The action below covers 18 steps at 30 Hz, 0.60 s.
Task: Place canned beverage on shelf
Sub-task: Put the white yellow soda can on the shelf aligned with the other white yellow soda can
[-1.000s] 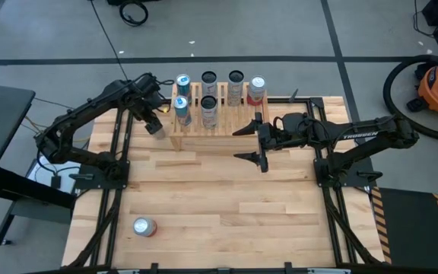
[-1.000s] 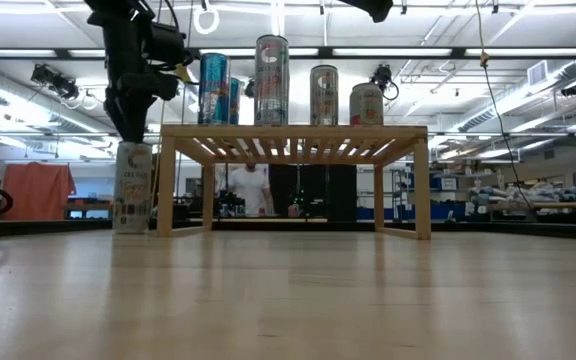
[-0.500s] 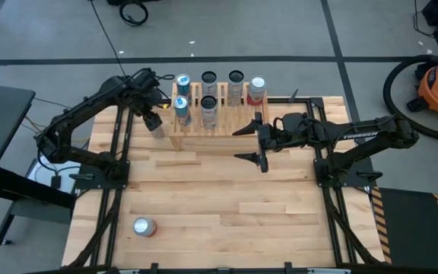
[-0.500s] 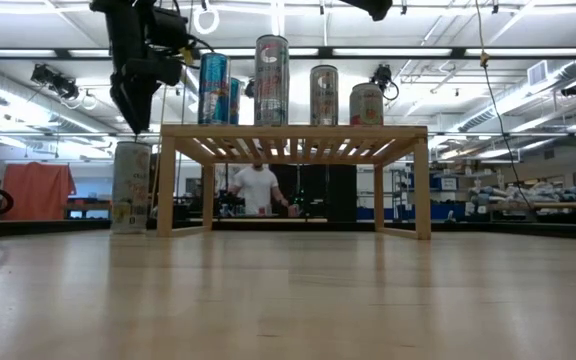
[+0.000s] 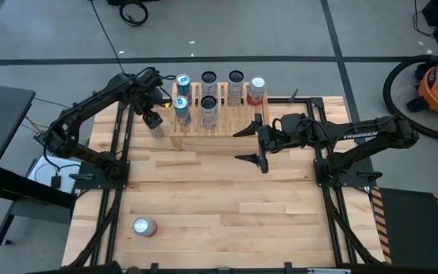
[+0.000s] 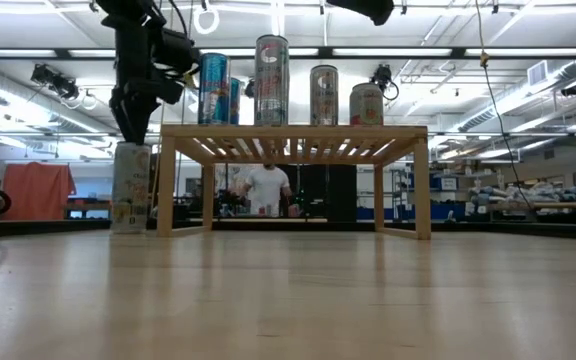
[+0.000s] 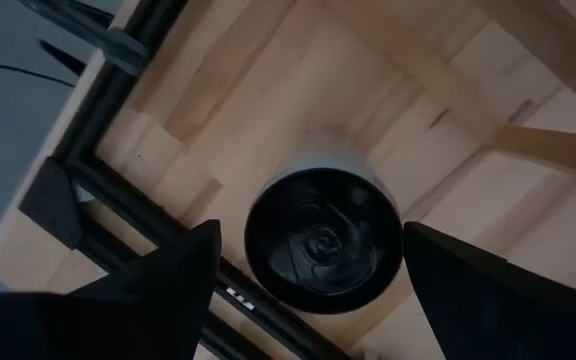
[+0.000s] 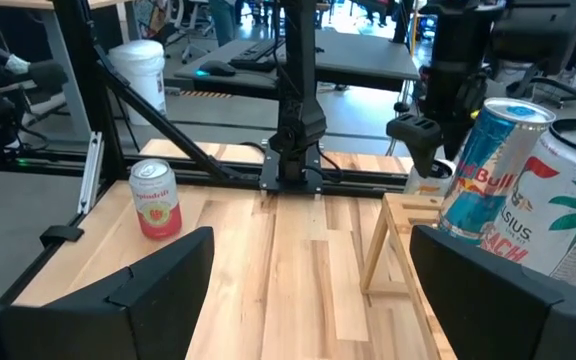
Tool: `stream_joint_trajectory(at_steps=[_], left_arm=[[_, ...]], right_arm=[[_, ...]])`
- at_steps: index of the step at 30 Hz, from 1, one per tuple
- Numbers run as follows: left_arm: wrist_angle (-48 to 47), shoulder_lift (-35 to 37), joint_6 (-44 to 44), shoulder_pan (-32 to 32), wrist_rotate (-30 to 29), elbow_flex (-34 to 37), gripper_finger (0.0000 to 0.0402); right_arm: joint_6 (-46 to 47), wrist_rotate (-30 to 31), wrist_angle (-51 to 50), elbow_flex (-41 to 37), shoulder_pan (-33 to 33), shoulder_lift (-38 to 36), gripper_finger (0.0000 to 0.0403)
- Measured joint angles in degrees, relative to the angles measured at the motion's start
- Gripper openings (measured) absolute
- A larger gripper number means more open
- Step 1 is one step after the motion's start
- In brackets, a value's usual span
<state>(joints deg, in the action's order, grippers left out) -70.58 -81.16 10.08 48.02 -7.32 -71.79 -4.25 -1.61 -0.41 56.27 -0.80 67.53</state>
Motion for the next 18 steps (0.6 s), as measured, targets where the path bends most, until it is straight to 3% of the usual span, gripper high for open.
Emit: stream_joint_trajectory(at_steps=[4, 18], left_arm=[[-0.11, 0.04, -0.71, 0.85, 4.66, 0.00, 0.0314], [-1.57, -3.24, -1.89, 0.63, 5.25, 0.07, 0.0314]], right_arm=[[0.00, 0.00, 0.04, 0.00, 0.00, 0.00, 0.0348], [0.00, 0.00, 0.24, 0.00, 0.00, 0.01, 0.0348]])
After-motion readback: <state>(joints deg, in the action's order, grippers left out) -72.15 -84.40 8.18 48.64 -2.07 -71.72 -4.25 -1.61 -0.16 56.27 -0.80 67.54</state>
